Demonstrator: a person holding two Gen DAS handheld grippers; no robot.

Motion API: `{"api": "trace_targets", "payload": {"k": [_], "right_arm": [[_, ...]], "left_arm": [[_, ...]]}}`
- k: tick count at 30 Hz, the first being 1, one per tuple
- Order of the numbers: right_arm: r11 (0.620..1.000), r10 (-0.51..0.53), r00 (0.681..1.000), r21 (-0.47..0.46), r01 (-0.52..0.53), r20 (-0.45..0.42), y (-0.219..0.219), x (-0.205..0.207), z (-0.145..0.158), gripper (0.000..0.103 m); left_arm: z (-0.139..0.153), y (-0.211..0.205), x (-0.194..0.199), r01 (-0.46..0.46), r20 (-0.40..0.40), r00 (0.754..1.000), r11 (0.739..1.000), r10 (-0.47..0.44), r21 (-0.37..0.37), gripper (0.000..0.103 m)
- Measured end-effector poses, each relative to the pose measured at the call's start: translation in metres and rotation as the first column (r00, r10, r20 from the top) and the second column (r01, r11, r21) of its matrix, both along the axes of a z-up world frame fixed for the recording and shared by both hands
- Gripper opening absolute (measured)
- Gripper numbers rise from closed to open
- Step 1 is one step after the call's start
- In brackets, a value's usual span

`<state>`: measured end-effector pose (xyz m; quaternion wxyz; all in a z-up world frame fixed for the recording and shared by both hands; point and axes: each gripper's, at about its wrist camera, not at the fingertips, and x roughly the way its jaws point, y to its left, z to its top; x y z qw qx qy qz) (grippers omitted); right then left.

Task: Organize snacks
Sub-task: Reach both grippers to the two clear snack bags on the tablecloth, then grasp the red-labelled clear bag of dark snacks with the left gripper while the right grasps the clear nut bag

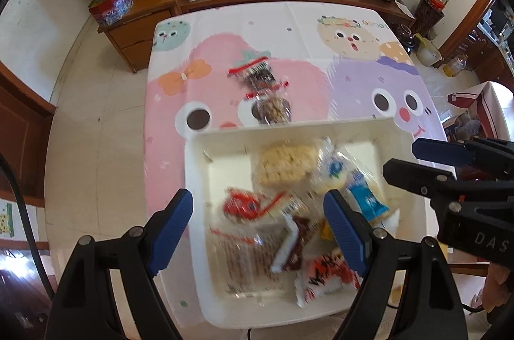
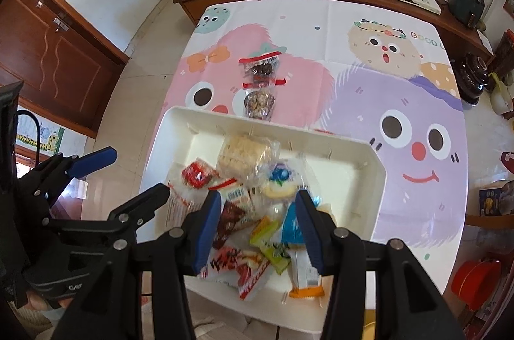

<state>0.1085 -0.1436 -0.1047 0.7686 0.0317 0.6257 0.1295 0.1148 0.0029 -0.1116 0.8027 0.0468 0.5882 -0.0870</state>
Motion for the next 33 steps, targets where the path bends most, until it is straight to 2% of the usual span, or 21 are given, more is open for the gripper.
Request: {"api": "trace_targets", "payload": {"k": [4,8,13,16,25,31,33], "right_arm": [[1.0,-0.03,1.0,0.001,0.03,0.007,0.001,0.032,-0.003,0.049],[0.998,-0.059,0.998,-0.016,0.059,0.016,0.001,0.063,-0.01,0.049],[0.997,-0.08,0.997,-0.025,0.079,-0.02,0.007,0.102,-0.039,0.049],[0.996,-0.087,0.993,-0.021,0.086,-0.074,0.014,0.119,-0.07,0.049],[0.996,-0.086,0.968,-0.018,0.084,-0.235,0.038,0.142,-0.153,0.049],[0.997,-0.068,0.96,-0.044,0.058,-0.272,0.049,0.144,-0.175,0.048],[0.998,-0.064,0.964,-0.041,0.055,-0.26,0.048,0.144,-0.175,0.045]], "left_arm": [[0.004,0.011,0.032,-0.009,0.055,0.998,1.0,0.007,0.025,0.083],[0.006,0.026,0.072,-0.038,0.086,0.996,0.999,0.037,0.01,0.083],[0.0,0.036,0.116,-0.056,0.119,0.991,0.998,0.055,0.006,0.083],[-0.011,0.04,0.14,-0.069,0.106,0.992,0.998,0.069,-0.006,0.083],[-0.053,0.045,0.169,-0.08,0.032,0.996,0.997,0.081,-0.02,0.083],[-0.069,0.043,0.181,-0.089,-0.004,0.996,0.995,0.089,-0.04,0.083],[-0.074,0.039,0.186,-0.086,-0.015,0.996,0.995,0.085,-0.046,0.083]]}}
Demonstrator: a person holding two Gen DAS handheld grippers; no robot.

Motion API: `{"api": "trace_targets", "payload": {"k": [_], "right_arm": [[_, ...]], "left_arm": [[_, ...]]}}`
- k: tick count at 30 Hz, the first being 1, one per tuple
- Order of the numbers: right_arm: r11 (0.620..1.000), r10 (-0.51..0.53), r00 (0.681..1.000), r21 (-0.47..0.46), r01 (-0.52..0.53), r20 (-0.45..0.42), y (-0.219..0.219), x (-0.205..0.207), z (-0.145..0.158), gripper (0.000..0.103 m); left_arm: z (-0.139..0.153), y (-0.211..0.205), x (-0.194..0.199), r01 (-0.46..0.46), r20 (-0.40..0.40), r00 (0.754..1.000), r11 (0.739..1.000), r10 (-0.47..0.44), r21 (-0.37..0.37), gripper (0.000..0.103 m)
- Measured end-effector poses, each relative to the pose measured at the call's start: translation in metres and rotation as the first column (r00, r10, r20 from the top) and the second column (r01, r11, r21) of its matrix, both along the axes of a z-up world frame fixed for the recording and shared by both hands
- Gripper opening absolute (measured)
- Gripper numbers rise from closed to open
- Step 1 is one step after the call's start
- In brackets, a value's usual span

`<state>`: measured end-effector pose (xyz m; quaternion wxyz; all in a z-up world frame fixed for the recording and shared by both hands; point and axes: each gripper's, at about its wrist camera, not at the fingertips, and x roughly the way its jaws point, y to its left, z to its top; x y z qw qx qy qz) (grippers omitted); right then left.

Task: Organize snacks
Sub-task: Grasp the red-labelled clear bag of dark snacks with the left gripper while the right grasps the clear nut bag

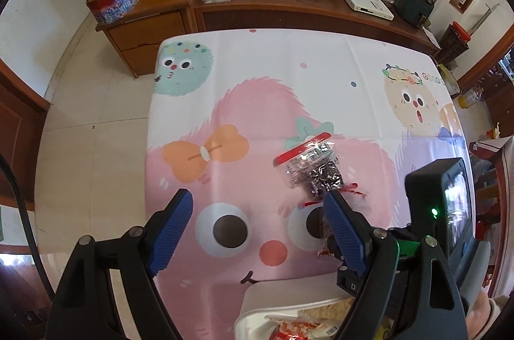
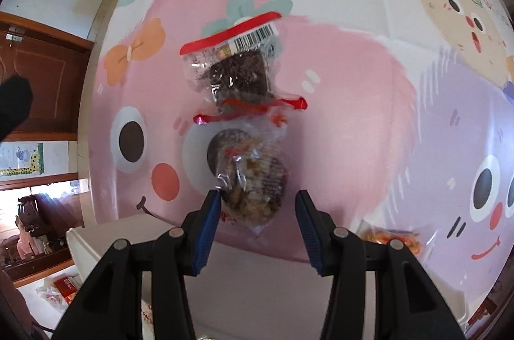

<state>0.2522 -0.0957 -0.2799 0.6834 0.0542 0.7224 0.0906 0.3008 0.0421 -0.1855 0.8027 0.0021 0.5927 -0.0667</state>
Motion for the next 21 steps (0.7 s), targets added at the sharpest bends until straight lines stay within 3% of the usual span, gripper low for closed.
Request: {"api": "trace_targets", "payload": {"k": [1,14,21], "right_arm": [[1.0,0.001,1.0,0.003,-0.001,0.012,-0.001,0.0,0.001,0.04],[0.979,-0.178,0.98,-0.089,0.186,0.09,-0.092,0.007,0.013,0.037],[0.971,-0.211,0.972,-0.089,0.22,0.098,-0.106,0.006,0.012,0.037]], "left_arm": [[-0.003,-0.003,0.002,0.003,-0.006,1.0,1.0,-0.003,-0.004,0.083],[-0.067,-0.067,0.04,0.016,-0.183,0.983,0.997,-0.029,-0.074,0.083],[-0.103,-0.087,0.054,-0.027,-0.265,0.964,0.999,0.015,-0.041,0.083]]}}
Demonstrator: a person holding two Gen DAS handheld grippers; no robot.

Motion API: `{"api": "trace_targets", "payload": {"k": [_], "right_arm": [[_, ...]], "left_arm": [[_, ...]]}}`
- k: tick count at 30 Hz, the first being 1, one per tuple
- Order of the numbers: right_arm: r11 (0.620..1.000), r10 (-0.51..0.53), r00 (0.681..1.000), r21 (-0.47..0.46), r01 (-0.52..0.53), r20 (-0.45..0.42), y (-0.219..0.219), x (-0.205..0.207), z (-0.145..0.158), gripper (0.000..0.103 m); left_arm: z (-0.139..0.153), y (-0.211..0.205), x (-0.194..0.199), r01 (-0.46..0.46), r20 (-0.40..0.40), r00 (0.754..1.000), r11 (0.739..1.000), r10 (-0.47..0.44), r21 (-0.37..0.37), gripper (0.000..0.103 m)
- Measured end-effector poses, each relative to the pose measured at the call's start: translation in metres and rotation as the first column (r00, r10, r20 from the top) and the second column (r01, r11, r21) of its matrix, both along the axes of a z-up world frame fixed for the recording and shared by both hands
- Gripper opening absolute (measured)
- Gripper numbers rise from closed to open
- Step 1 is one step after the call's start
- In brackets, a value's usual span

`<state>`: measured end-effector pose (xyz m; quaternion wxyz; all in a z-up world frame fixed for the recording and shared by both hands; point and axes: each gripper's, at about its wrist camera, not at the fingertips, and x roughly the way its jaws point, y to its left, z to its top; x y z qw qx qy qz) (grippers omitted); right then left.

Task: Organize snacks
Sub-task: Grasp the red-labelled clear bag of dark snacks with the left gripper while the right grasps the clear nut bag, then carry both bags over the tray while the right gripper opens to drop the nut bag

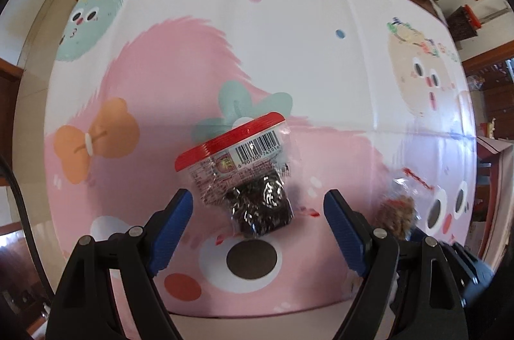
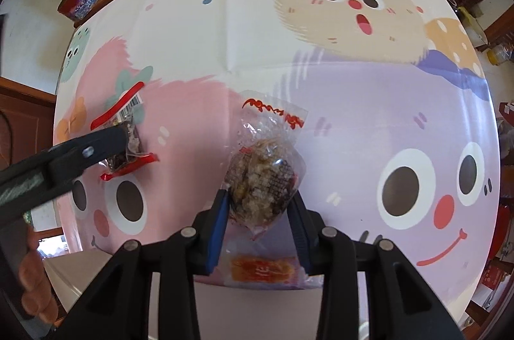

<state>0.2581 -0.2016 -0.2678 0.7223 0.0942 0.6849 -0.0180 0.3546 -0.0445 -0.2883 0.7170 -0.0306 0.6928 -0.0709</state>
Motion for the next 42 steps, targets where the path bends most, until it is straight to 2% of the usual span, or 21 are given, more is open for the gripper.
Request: {"api": "trace_targets", "payload": {"k": [3,5,7,8,10,11,12,15,17,22,28,33,38,42], "right_arm": [[1.0,-0.001,1.0,0.005,0.001,-0.001,0.006,-0.001,-0.001,0.037],[1.0,0.002,1.0,0.008,-0.002,0.0,0.005,-0.001,0.0,0.037],[1.0,0.006,1.0,0.008,-0.006,0.005,0.009,0.001,-0.001,0.035],[1.0,0.01,1.0,0.007,-0.01,0.007,0.01,0.0,0.0,0.035],[1.0,0.016,1.0,0.007,-0.016,0.011,0.007,-0.003,0.003,0.034],[1.0,0.019,1.0,0.006,-0.019,0.013,0.008,-0.003,0.003,0.034],[1.0,0.02,1.0,0.005,-0.02,0.014,0.008,-0.004,0.004,0.034],[1.0,0.025,0.999,0.008,-0.026,0.03,0.008,-0.006,0.011,0.034],[0.999,0.03,0.999,0.01,-0.031,0.044,0.007,-0.008,0.016,0.034],[0.999,0.05,0.994,0.006,-0.051,0.094,0.008,-0.013,0.039,0.034],[0.997,0.079,0.985,0.007,-0.081,0.154,0.01,-0.026,0.07,0.033],[0.995,0.098,0.975,0.016,-0.103,0.201,0.014,-0.038,0.1,0.033],[0.988,0.146,0.947,0.005,-0.154,0.286,0.018,-0.063,0.147,0.033],[0.984,0.165,0.931,0.008,-0.178,0.326,0.017,-0.077,0.171,0.033]], "left_arm": [[-0.008,-0.003,0.001,-0.011,-0.024,1.0,1.0,0.011,0.002,0.081],[-0.012,-0.005,0.0,-0.013,-0.032,0.999,1.0,0.013,0.006,0.066],[-0.011,-0.006,-0.001,-0.012,-0.027,1.0,1.0,0.012,0.011,0.058],[-0.01,-0.007,-0.002,-0.012,-0.017,1.0,1.0,0.012,0.0,0.048],[-0.006,-0.008,-0.004,-0.003,-0.004,1.0,1.0,0.003,-0.001,0.043],[-0.005,-0.008,-0.006,-0.004,0.001,1.0,1.0,0.004,-0.011,0.026],[-0.002,-0.008,-0.007,-0.004,0.016,1.0,1.0,0.004,-0.012,0.018],[0.01,-0.009,-0.012,-0.004,0.045,0.999,1.0,0.005,-0.025,0.013],[0.023,-0.009,-0.017,0.005,0.077,0.997,0.999,-0.003,-0.031,0.004],[0.054,-0.004,-0.03,0.005,0.152,0.988,0.999,0.002,-0.046,0.0],[0.095,0.009,-0.041,-0.008,0.206,0.978,0.997,0.025,-0.082,0.0],[0.155,0.016,-0.07,0.019,0.311,0.95,0.995,0.011,-0.094,0.0],[0.208,0.024,-0.104,0.045,0.394,0.919,0.993,0.003,-0.111,0.0],[0.222,0.031,-0.116,0.037,0.391,0.92,0.99,0.019,-0.135,0.0]]}}
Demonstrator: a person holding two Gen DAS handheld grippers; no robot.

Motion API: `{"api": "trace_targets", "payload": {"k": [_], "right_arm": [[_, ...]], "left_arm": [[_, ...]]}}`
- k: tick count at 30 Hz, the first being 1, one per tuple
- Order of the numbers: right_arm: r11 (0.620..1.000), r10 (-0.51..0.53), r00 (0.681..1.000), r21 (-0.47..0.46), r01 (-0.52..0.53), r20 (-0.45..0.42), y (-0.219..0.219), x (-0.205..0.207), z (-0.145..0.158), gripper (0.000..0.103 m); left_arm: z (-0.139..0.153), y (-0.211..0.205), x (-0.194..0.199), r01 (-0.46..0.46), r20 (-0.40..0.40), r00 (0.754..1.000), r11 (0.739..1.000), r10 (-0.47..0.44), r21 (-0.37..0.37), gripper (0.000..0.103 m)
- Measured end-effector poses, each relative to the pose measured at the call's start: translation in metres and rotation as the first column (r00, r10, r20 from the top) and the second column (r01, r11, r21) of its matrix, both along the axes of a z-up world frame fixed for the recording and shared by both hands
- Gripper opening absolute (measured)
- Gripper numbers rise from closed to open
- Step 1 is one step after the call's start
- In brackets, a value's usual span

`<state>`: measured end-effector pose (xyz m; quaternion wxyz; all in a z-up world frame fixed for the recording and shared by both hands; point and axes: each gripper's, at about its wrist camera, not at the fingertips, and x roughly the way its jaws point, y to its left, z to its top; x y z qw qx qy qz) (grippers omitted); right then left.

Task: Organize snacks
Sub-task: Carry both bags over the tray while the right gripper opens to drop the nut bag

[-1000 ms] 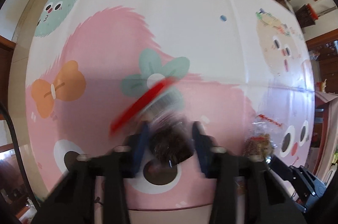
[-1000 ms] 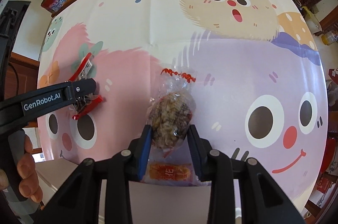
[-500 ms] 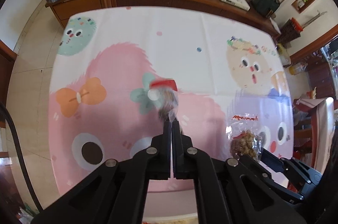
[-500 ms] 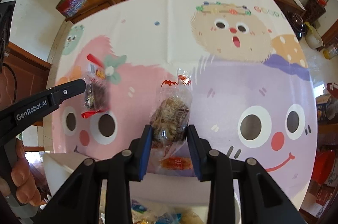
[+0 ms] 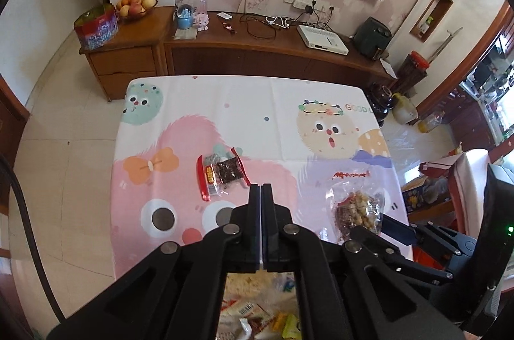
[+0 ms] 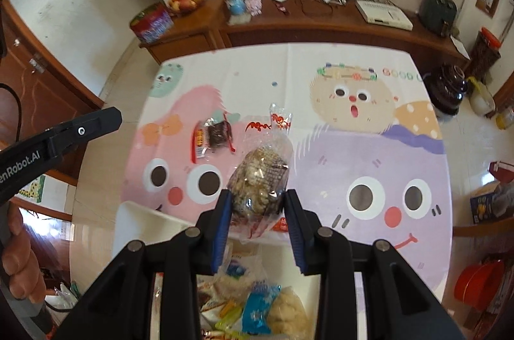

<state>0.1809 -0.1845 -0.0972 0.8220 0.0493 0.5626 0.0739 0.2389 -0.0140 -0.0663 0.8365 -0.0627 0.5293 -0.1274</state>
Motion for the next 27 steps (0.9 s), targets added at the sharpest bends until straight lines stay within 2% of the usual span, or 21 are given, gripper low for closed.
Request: {"api": "trace_targets", "payload": {"k": [1,3,5,6,7,8,12,15,20,23,27], "right_arm": [[1.0,0.004,1.0,0.001,-0.004,0.01,-0.001,-0.004,0.006,0.033],[1.0,0.007,1.0,0.004,-0.007,0.02,-0.002,-0.008,0.012,0.033],[1.0,0.008,1.0,0.011,-0.009,0.025,-0.004,-0.013,0.015,0.033],[1.0,0.01,1.0,0.012,-0.011,0.025,-0.005,-0.014,0.015,0.033],[1.0,0.015,1.0,0.015,-0.016,0.023,-0.005,-0.017,0.015,0.033],[1.0,0.02,1.0,0.016,-0.021,0.02,-0.005,-0.02,0.014,0.033],[0.997,0.071,0.997,0.021,-0.071,0.01,-0.003,-0.038,0.01,0.033],[0.988,0.151,0.989,0.027,-0.151,-0.003,0.0,-0.059,0.006,0.033],[0.954,0.3,0.948,0.045,-0.297,-0.105,0.014,-0.093,-0.016,0.034],[0.956,0.294,0.948,0.044,-0.291,-0.126,0.015,-0.099,-0.028,0.035],[0.973,0.203,0.968,0.145,-0.182,-0.148,0.001,-0.088,-0.037,0.036]], "left_arm": [[0.0,-0.001,0.0,0.009,-0.01,1.0,1.0,-0.009,-0.005,0.0],[-0.004,-0.005,0.001,0.034,-0.021,0.999,0.999,-0.033,0.002,0.01],[-0.011,-0.015,0.003,0.099,-0.012,0.995,0.994,-0.099,0.045,0.038],[-0.014,-0.018,0.004,0.12,-0.005,0.993,0.99,-0.12,0.073,0.045],[-0.019,-0.023,0.005,0.15,0.004,0.988,0.983,-0.151,0.107,0.059],[-0.026,-0.028,0.007,0.199,0.018,0.979,0.97,-0.203,0.143,0.066],[-0.051,-0.035,0.015,0.323,0.038,0.94,0.918,-0.34,0.229,0.068],[-0.075,-0.035,0.027,0.394,0.01,0.912,0.88,-0.411,0.264,0.068],[-0.115,-0.041,0.049,0.497,-0.044,0.86,0.814,-0.508,0.301,0.068],[-0.138,-0.047,0.062,0.545,-0.077,0.831,0.779,-0.551,0.31,0.068],[-0.17,-0.057,0.082,0.602,-0.133,0.793,0.728,-0.595,0.328,0.068]]}}
